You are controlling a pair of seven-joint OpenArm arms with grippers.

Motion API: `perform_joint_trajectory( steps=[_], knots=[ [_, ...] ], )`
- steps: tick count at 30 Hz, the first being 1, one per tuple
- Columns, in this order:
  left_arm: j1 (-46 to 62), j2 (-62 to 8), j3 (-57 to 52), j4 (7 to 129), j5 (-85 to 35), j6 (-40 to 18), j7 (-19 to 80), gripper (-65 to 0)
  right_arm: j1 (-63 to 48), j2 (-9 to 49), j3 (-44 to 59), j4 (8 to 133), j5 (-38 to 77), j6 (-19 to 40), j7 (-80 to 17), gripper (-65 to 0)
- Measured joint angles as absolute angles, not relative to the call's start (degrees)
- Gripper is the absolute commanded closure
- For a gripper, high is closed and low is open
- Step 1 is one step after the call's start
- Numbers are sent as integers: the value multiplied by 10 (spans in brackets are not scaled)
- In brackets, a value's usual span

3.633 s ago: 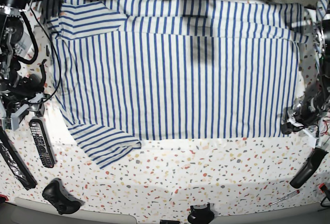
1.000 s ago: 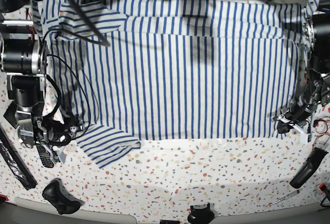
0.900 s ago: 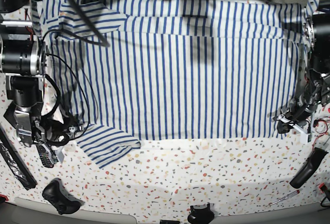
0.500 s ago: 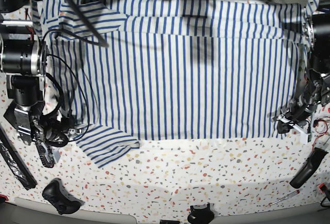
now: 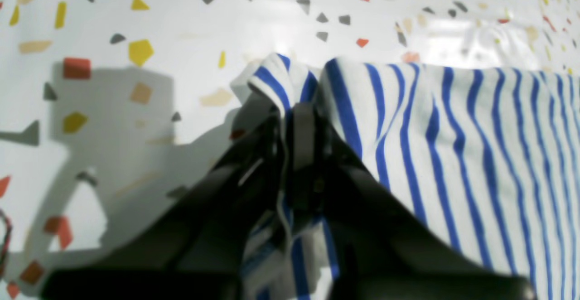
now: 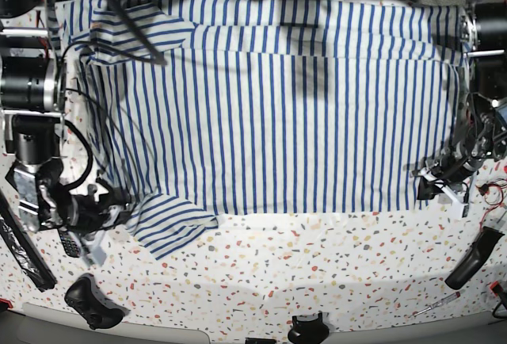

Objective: Layout the t-shirt on the table in an organized manner, then fold the t-shirt properly
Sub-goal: 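Grasp the shirt's side edges near the hem with both grippers, then fold the hem half up over the collar half with both grippers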

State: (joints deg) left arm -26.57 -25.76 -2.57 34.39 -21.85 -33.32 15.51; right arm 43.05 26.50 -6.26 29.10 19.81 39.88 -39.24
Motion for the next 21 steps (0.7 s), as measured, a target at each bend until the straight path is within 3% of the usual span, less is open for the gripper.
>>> perform_joint_trajectory(
  steps=[3,13,21],
  knots=[
    [-228,-257,-43,405,-224,-300,166,0,419,284,-63,324,220,396,-410,0],
    [-121,-257,-176,559,-265,-301,233,0,250,331,-57,541,305,398,-435,0],
    [-37,-255,-213,674,-312,-301,271,0,112,341,82,669,350,397,-456,0]
  ],
)
